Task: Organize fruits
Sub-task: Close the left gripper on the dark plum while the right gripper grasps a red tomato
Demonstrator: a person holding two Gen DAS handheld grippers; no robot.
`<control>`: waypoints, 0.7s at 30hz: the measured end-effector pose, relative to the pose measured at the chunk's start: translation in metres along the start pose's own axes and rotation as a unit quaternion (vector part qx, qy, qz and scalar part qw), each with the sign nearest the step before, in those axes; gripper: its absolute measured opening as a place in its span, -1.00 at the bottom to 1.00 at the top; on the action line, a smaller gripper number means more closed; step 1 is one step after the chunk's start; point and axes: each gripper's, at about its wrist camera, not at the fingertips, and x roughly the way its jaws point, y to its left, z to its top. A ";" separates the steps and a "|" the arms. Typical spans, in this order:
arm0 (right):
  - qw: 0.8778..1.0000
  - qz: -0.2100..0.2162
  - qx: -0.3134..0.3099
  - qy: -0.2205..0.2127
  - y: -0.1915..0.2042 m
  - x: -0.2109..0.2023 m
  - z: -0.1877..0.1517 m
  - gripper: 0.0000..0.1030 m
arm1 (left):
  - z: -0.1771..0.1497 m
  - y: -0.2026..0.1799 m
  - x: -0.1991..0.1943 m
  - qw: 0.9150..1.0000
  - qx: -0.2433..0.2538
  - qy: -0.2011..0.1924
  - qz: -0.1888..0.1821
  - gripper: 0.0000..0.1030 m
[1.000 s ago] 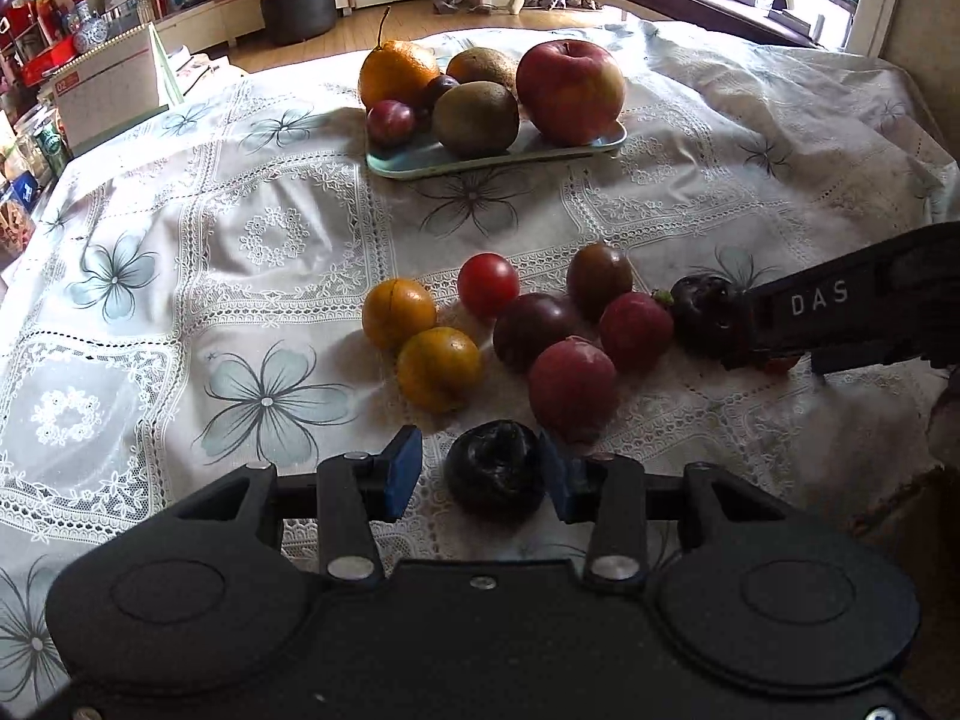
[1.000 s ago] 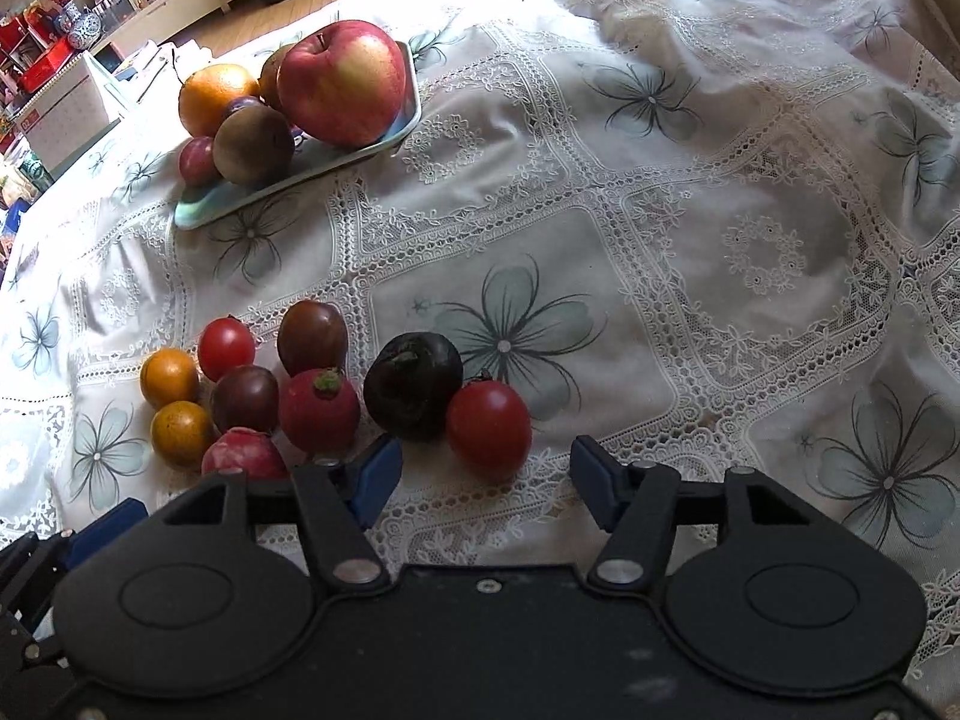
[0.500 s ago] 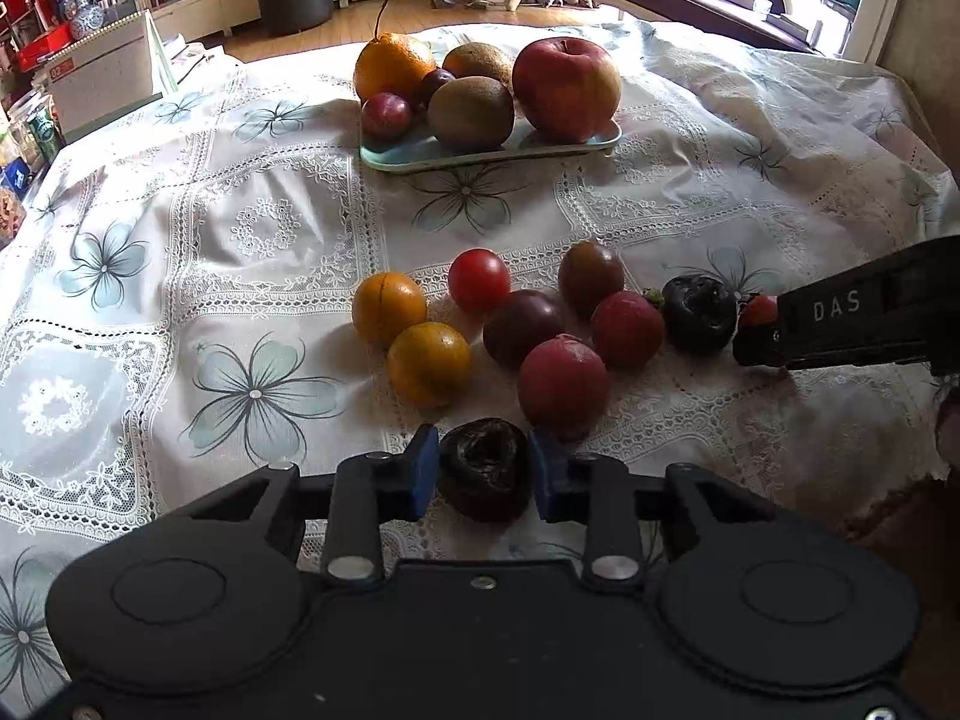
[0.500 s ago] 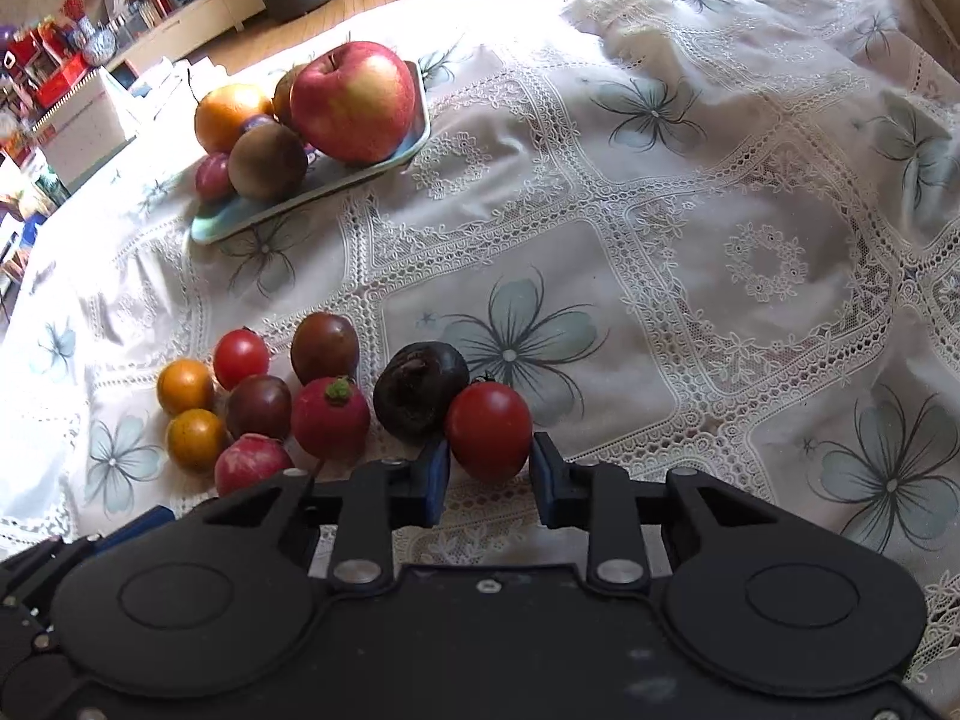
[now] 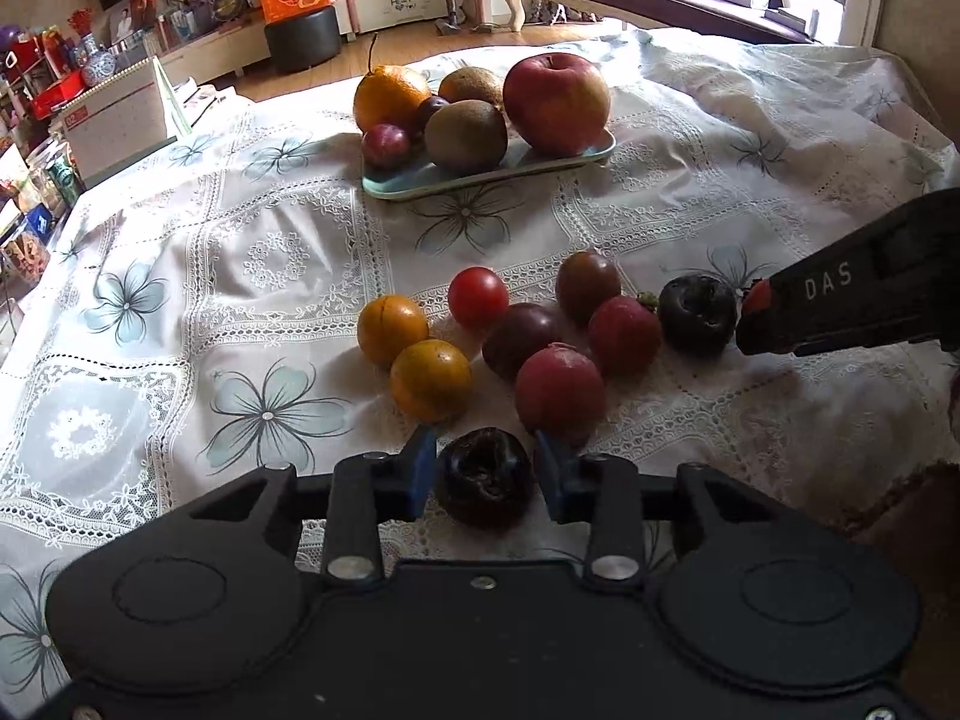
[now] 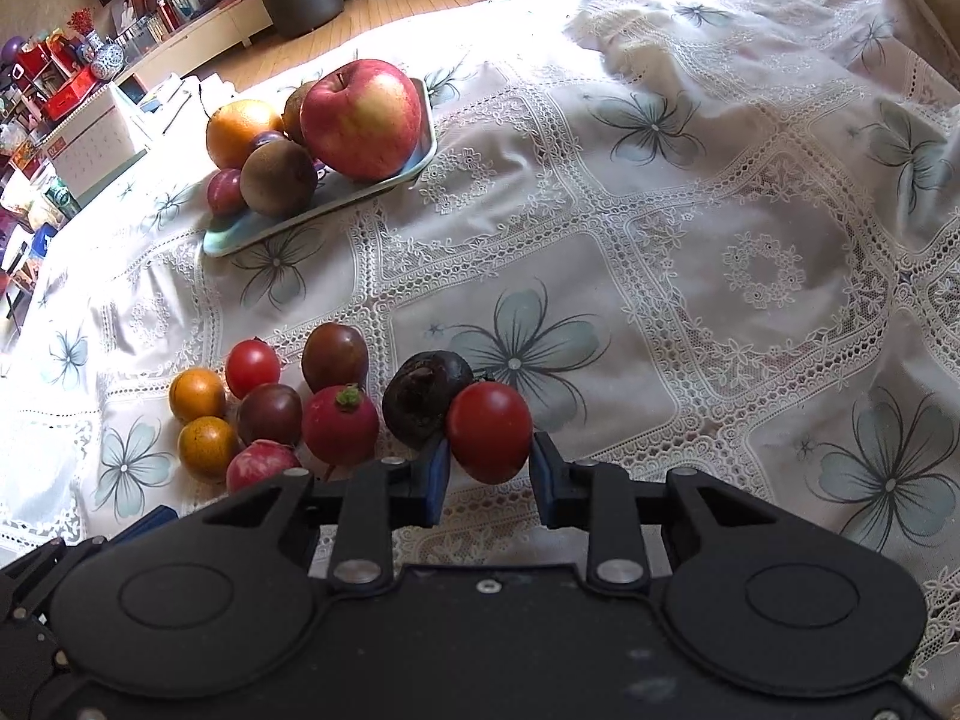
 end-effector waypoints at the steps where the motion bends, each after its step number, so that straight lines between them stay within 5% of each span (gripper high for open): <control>1: 1.000 0.000 -0.001 0.000 0.001 0.000 0.000 -0.41 | 0.001 0.002 0.002 1.000 -0.009 0.007 -0.004 -0.09; 7: 1.000 -0.003 -0.002 -0.003 0.002 -0.001 -0.001 -0.41 | 0.010 0.012 0.011 0.996 -0.062 0.053 -0.021 0.05; 13: 1.000 -0.002 0.006 0.002 -0.001 0.002 0.000 -0.41 | 0.019 0.007 0.023 0.995 -0.046 0.091 0.003 0.04; 21: 1.000 -0.006 -0.006 -0.010 0.003 -0.002 -0.002 -0.41 | 0.014 0.009 0.014 0.997 -0.043 0.068 -0.013 0.04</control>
